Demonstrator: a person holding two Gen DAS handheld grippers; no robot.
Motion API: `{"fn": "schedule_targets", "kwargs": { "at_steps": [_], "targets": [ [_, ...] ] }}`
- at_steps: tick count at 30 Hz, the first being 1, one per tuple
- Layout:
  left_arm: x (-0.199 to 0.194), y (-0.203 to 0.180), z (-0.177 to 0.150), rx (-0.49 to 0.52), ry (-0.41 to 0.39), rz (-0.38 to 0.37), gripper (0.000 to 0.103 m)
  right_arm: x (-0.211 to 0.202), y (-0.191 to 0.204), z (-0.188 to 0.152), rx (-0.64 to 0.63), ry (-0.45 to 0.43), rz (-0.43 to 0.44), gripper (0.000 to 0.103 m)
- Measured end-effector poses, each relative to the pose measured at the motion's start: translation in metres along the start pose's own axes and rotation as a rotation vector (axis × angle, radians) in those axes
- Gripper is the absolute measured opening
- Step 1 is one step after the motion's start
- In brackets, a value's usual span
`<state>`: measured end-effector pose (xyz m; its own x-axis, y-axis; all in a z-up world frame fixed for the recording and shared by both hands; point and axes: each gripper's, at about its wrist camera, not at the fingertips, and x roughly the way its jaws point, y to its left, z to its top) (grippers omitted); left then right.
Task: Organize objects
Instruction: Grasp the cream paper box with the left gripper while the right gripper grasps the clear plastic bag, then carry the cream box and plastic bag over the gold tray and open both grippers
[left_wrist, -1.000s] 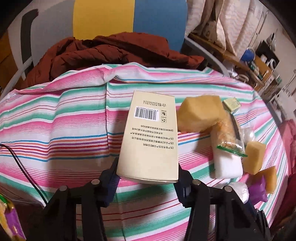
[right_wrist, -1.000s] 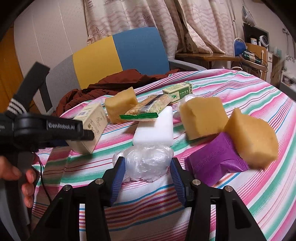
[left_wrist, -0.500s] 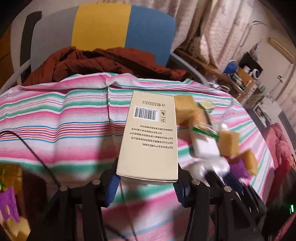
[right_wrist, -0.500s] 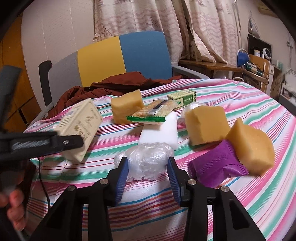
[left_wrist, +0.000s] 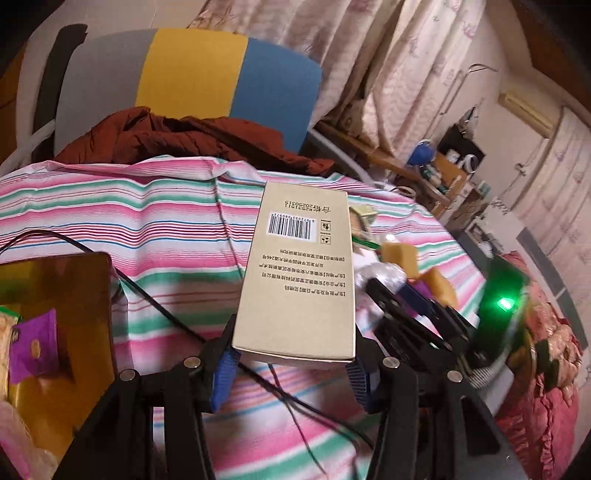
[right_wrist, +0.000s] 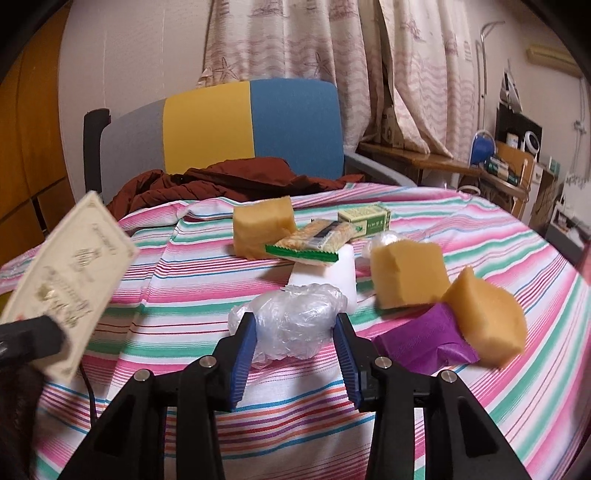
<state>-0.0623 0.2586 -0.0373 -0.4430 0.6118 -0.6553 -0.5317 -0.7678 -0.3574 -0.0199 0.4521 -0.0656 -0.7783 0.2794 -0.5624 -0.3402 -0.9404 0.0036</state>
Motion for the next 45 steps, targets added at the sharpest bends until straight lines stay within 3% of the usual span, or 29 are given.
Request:
{"fn": "schedule_targets", "kwargs": {
  "at_steps": [5, 18, 26, 37, 45],
  "targets": [
    [-0.019, 0.005, -0.007, -0.021, -0.004, -0.044, 0.052, -0.011, 0.002, 0.002, -0.009, -0.019, 0.004, 0.043],
    [-0.083, 0.018, -0.01, 0.028, -0.125, -0.042, 0.052, -0.07, -0.003, 0.004, 0.122, -0.03, 0.074, 0.043],
    [-0.115, 0.032, -0.02, 0.029, -0.171, 0.005, 0.052, -0.101, 0.028, 0.009, 0.145, -0.072, 0.185, 0.043],
    [-0.156, 0.071, -0.036, -0.038, -0.227, 0.072, 0.052, -0.122, 0.084, -0.003, 0.102, -0.032, 0.315, 0.043],
    [-0.197, 0.113, -0.044, -0.077, -0.268, 0.187, 0.052, -0.133, 0.131, -0.004, 0.057, -0.013, 0.424, 0.043]
  ]
}}
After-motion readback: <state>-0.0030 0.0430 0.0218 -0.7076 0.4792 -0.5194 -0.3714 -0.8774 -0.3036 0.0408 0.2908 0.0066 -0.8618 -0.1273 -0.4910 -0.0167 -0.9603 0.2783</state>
